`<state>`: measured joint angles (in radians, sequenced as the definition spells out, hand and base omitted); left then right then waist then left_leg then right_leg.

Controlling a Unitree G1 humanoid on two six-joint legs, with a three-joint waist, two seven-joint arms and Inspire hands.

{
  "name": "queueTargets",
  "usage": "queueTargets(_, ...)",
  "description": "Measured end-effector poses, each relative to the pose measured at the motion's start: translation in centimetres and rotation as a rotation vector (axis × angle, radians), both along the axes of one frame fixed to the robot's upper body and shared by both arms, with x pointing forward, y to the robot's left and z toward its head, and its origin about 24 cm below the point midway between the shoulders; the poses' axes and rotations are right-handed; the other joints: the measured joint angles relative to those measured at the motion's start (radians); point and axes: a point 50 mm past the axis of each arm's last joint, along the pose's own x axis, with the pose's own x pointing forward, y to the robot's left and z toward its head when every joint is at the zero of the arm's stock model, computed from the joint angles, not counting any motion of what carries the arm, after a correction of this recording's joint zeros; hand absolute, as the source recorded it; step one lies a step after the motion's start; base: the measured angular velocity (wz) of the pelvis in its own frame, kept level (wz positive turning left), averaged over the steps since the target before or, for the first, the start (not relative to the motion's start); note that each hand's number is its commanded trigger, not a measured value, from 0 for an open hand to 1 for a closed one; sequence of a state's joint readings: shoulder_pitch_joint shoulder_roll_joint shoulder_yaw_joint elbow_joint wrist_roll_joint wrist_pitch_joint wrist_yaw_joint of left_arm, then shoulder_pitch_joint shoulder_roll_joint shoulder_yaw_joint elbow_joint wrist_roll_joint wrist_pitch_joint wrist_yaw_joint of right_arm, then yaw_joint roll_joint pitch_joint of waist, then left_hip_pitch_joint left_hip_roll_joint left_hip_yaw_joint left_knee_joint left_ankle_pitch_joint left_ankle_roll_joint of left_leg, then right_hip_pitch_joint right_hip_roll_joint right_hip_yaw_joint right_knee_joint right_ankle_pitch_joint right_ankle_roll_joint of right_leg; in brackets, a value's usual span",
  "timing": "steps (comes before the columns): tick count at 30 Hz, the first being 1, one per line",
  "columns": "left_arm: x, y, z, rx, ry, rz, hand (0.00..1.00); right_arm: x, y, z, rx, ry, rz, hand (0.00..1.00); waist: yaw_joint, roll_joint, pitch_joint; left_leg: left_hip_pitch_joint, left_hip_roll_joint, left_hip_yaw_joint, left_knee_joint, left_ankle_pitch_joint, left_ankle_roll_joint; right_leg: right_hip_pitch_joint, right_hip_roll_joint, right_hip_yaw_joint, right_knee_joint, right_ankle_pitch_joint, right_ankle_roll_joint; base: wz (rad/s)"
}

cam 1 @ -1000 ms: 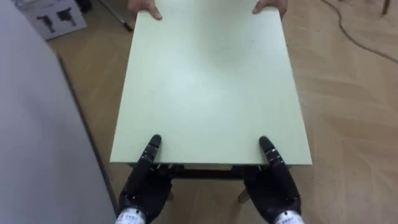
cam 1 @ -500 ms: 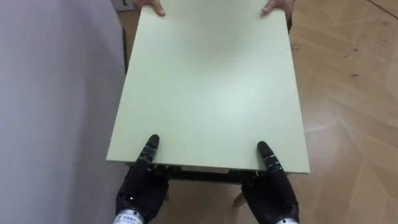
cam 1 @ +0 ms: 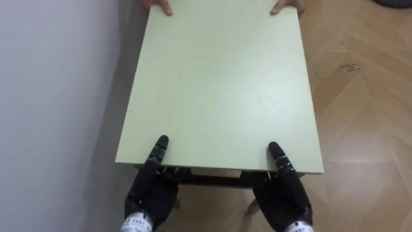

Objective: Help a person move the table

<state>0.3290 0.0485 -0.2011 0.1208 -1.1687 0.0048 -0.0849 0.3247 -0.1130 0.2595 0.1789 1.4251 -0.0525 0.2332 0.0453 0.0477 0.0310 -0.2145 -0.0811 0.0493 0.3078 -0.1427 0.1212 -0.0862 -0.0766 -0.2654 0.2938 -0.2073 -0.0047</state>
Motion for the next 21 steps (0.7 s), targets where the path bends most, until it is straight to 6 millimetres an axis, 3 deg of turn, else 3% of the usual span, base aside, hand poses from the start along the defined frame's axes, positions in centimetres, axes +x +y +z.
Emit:
queueTargets(4, -0.1, -0.1, -0.1, 0.002, 0.022, -0.002, 1.00, -0.3, -0.1, -0.2, -0.004, 0.017, -0.003, 1.00, -0.012, -0.001, -0.0003, 0.019, -0.002, 0.021, -0.018, -0.014, 0.017, -0.004, -0.010, -0.001, 0.041, -0.013, 0.015, 0.13)
queueTargets(7, -0.1, -0.1, -0.2, 0.009, 0.036, -0.008, 1.00, -0.8, 0.0, -0.4, 0.004, 0.037, -0.013, 1.00, -0.029, -0.009, -0.0014, 0.043, -0.017, -0.019, -0.022, -0.018, 0.024, 0.000, -0.012, 0.029, 0.086, -0.024, 0.032, 0.25)
queueTargets(9, 0.0, -0.1, -0.2, 0.017, 0.035, -0.013, 1.00, -0.9, 0.1, -0.5, 0.010, 0.042, -0.017, 1.00, -0.041, -0.016, -0.0009, 0.051, -0.030, -0.060, -0.022, -0.019, 0.025, -0.003, -0.005, 0.078, 0.078, -0.043, 0.044, 0.28)
queueTargets(11, 0.1, -0.1, -0.1, 0.020, 0.032, -0.018, 1.00, -0.9, 0.1, -0.5, 0.011, 0.040, -0.016, 1.00, -0.039, -0.018, -0.0010, 0.052, -0.041, -0.122, -0.021, -0.019, 0.025, -0.016, 0.021, 0.159, -0.004, -0.042, 0.040, 0.09)
queueTargets(12, 0.2, -0.2, -0.1, 0.028, 0.028, -0.022, 1.00, -0.9, 0.1, -0.5, 0.011, 0.040, -0.017, 1.00, -0.041, -0.025, -0.0005, 0.055, -0.049, -0.132, -0.022, -0.019, 0.025, -0.021, 0.027, 0.182, -0.032, 0.003, 0.020, 0.22)
queueTargets(13, 0.2, -0.2, -0.1, 0.031, 0.031, -0.018, 1.00, -0.9, 0.1, -0.5, 0.010, 0.044, -0.019, 1.00, -0.045, -0.025, -0.0008, 0.060, -0.051, -0.133, -0.025, -0.019, 0.023, -0.014, 0.023, 0.175, -0.019, 0.005, 0.019, 0.21)
queueTargets(17, 0.4, -0.1, 0.0, 0.054, 0.024, -0.027, 1.00, -1.1, 0.4, -0.7, 0.037, 0.055, -0.030, 1.00, -0.047, -0.043, 0.0029, 0.095, -0.032, -0.014, -0.063, -0.019, 0.023, 0.026, 0.020, 0.158, -0.038, 0.006, 0.017, 0.16)
queueTargets(21, 0.4, 0.1, 0.0, 0.072, 0.022, -0.033, 1.00, -1.2, 0.5, -0.9, 0.045, 0.065, -0.027, 1.00, -0.033, -0.057, 0.0021, 0.108, -0.036, -0.014, -0.072, -0.019, 0.023, 0.036, 0.026, 0.184, -0.055, 0.010, 0.021, -0.05)
